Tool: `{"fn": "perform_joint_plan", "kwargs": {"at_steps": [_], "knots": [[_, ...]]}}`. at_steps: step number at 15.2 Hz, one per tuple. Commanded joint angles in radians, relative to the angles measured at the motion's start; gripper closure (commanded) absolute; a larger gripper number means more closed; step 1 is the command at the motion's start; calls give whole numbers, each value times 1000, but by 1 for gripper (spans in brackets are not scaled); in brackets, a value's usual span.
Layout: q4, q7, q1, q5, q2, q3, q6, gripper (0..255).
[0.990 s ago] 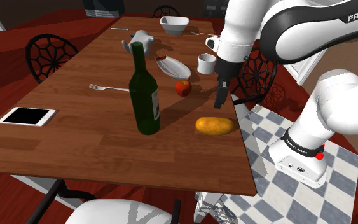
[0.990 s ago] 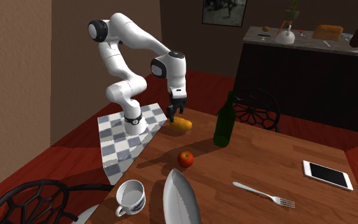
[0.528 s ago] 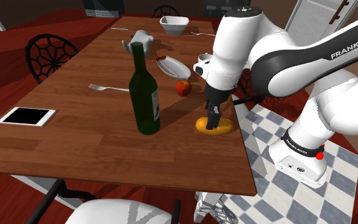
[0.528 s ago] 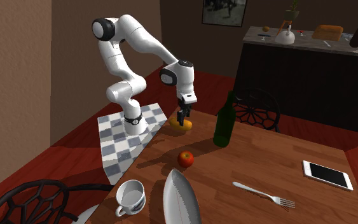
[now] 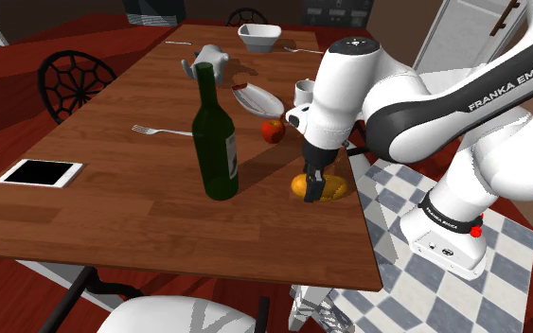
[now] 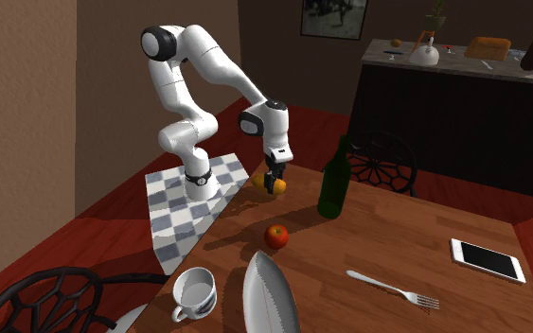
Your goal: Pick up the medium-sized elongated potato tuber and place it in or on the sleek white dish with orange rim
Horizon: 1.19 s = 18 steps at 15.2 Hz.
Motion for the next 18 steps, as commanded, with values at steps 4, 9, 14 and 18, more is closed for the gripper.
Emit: {"fn": "perform_joint_plan", "kwargs": {"at_steps": [4, 9, 14, 18], "knots": [[-1, 1, 0, 0, 2, 1, 3, 0], [-1, 1, 0, 0, 1, 1, 3, 255], [-1, 1, 0, 0, 2, 1, 3, 255], [11, -4, 4, 4, -23, -6, -33, 255]]}}
